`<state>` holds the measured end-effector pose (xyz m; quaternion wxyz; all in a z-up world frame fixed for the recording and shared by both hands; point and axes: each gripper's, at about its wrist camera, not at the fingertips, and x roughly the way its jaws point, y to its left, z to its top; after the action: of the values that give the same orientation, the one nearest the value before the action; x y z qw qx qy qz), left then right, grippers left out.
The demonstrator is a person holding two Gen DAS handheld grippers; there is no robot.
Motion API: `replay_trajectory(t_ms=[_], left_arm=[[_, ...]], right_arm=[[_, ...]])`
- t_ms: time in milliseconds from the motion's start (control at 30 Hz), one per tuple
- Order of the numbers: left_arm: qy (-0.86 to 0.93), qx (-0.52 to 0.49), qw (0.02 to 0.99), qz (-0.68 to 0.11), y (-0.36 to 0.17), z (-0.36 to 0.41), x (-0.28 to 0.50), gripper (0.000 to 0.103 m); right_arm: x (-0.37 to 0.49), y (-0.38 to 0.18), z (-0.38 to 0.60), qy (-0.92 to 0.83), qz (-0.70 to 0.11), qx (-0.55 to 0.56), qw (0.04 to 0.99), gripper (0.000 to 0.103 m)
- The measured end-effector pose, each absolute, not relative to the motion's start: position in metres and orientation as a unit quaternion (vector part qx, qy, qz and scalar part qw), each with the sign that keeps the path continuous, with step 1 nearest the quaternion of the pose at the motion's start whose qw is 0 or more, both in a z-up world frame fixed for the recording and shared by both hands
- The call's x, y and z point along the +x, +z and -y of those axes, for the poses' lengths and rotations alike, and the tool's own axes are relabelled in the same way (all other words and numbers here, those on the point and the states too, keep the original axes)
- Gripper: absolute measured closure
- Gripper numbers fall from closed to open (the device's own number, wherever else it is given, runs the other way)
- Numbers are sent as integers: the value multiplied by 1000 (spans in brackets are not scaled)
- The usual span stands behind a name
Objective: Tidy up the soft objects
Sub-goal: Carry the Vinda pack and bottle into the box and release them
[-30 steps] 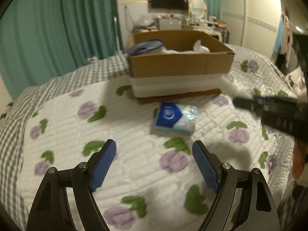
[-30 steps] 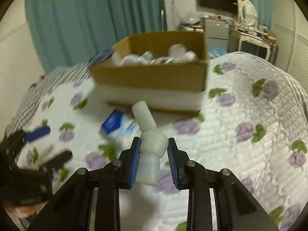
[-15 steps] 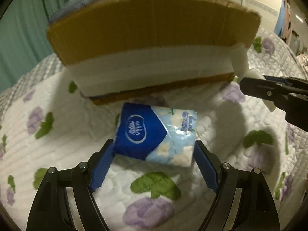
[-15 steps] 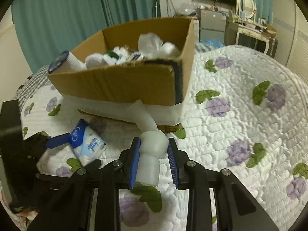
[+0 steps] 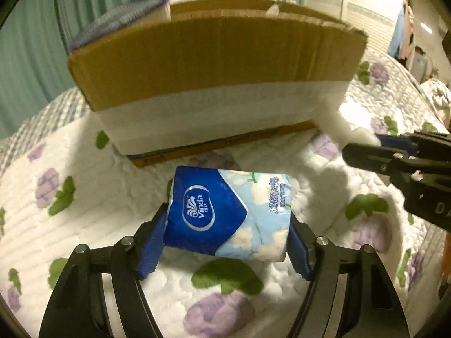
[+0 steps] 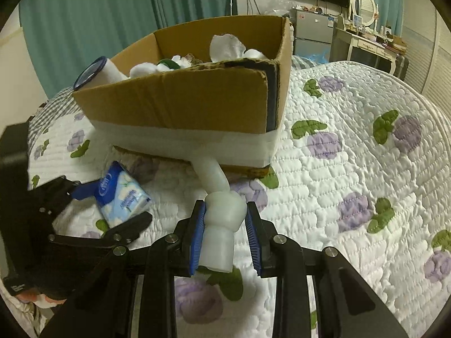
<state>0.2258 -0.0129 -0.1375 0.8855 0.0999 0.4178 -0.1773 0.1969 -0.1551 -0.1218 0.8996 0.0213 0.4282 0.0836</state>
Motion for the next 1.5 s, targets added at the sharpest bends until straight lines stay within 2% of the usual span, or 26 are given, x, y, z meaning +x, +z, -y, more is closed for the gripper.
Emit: replay_trajectory(t_ms=[267,600,1000,1267,1500], left_arm=[[-172,76,905,-381,-87,-12,181,30],[-169,93,929,-316,-13,-18,163,30],[-188,54,947,-254,85,-21,149,30],[-175,66,950,-251,103,-8,205,30],[-154,63,941,-294,72,13,286,30]], right_arm=[[163,-85,148,78,-389,8,918,75],[121,-4,139,78,-318,7,945,75],[110,92,136,84,-235,-6,968,75],[168,128,140,83,-216,-9,973,75],[249,99,152,92,-251,11,963,75]])
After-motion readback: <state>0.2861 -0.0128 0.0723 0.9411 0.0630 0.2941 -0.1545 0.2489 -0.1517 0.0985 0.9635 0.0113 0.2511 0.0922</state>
